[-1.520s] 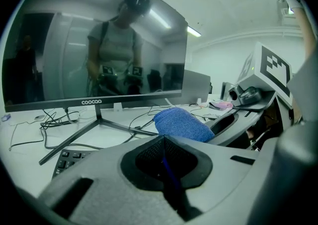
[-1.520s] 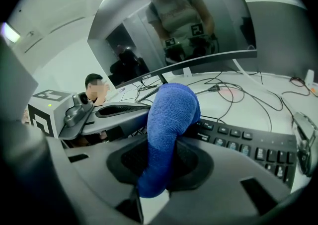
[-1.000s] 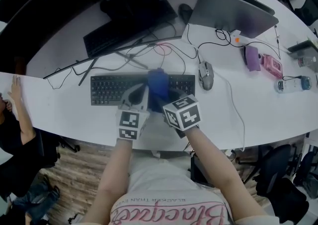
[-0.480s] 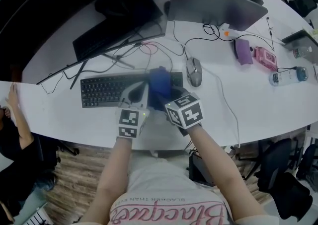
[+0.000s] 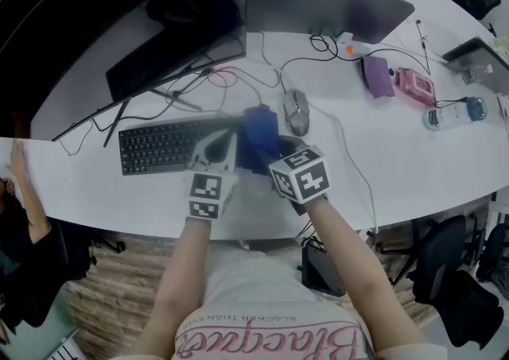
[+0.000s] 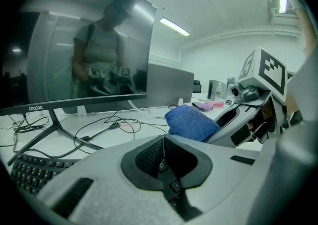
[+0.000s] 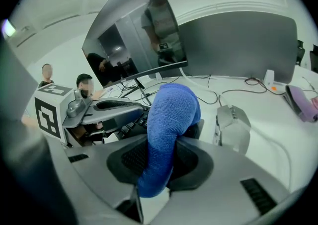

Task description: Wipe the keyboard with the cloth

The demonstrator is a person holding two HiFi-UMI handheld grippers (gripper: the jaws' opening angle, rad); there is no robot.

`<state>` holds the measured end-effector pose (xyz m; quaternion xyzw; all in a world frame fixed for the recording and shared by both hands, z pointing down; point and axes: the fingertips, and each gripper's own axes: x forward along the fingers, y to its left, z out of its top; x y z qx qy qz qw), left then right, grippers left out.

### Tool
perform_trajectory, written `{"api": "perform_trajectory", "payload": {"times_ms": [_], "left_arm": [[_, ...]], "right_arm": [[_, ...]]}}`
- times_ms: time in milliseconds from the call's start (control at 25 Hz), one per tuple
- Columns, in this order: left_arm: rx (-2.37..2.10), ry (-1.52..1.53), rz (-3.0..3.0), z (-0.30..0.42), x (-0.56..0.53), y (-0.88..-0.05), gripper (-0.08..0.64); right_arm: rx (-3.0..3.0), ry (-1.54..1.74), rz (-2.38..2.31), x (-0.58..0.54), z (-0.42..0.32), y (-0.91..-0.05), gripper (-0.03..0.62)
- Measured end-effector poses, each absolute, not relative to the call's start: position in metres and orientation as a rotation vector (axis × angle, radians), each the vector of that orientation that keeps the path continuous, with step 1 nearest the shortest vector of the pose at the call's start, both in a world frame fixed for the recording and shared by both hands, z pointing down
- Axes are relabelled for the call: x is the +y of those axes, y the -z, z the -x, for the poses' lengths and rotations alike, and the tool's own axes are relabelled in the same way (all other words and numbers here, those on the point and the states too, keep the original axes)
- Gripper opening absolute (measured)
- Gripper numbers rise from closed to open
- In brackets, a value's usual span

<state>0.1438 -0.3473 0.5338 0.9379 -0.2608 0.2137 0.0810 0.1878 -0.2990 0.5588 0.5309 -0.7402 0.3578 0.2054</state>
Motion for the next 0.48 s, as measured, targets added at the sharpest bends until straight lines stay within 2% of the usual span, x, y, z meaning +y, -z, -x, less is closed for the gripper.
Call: {"api": "perform_trajectory", "payload": {"times_ms": [480], "left_arm": [[-0.763, -0.619, -2.827, -0.152, -0.339, -0.526, 0.005]], "right_arm": [[-1.943, -0.88, -1.527, -0.278, -0.223, -0.556, 0.098]]}}
